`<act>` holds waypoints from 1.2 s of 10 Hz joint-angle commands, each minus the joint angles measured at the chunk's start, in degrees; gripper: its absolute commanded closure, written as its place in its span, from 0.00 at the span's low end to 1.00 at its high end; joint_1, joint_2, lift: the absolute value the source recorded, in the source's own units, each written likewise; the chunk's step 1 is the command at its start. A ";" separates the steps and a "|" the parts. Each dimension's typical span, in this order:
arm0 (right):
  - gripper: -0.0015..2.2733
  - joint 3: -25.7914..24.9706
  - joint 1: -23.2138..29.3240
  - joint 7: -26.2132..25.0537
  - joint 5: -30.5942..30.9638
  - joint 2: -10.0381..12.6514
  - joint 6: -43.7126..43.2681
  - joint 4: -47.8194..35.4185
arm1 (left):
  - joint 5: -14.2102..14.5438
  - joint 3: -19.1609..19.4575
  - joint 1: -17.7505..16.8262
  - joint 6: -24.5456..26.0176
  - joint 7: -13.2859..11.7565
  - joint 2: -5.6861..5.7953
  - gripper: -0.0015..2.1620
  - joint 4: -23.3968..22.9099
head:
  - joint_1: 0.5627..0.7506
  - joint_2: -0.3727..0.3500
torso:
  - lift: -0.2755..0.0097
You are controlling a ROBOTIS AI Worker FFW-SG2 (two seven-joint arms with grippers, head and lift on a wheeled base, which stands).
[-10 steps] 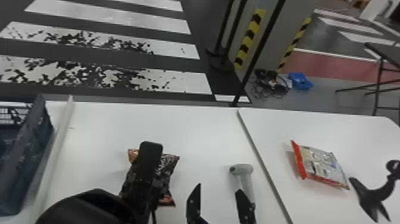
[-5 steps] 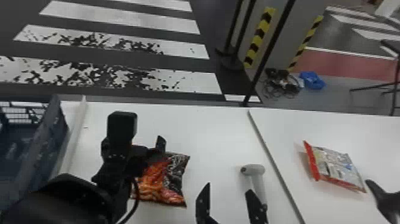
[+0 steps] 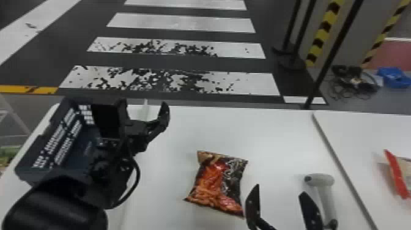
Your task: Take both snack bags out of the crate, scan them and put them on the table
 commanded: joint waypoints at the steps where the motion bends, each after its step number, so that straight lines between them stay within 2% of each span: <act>1: 0.02 0.22 -1.07 0.98 -1.05 0.04 4.06 -1.04 | -0.72 1.85 3.36 -8.60 -0.96 2.84 0.04 -1.32 | 0.70 0.51 | 0.64; 2: 0.02 0.13 -1.68 2.91 -4.04 0.12 7.93 -2.01 | -1.52 2.91 6.26 -13.88 -1.67 3.98 0.04 -2.46 | 0.70 0.55 | 0.64; 4: 0.02 -0.04 -2.47 5.64 -5.88 0.12 15.14 -5.43 | -2.83 4.40 11.53 -23.37 -2.72 6.36 0.05 -3.51 | 0.70 0.60 | 0.64; 5: 0.02 -0.84 -2.74 8.01 -8.34 0.12 21.29 -7.72 | -2.83 5.28 13.99 -26.36 -3.42 6.80 0.05 -3.69 | 0.70 0.61 | 0.64; 7: 0.02 -3.91 -3.53 12.41 -14.50 0.39 34.65 -11.41 | -2.39 8.71 19.53 -30.40 -5.18 6.88 0.05 -4.13 | 0.70 0.66 | 0.64; 10: 0.03 -7.52 -5.20 16.54 -20.30 0.44 46.43 -13.87 | 0.07 13.28 27.53 -39.36 -10.45 6.80 0.05 -2.63 | 0.70 0.72 | 0.64; 11: 0.04 -9.19 -6.16 17.68 -22.85 0.44 52.58 -15.01 | 1.65 14.60 29.81 -41.65 -12.30 6.80 0.05 -2.37 | 0.70 0.73 | 0.64; 12: 0.04 -12.61 -7.83 20.49 -27.50 0.44 61.54 -15.54 | 1.82 15.39 31.66 -43.58 -12.92 6.62 0.05 -1.76 | 0.70 0.75 | 0.64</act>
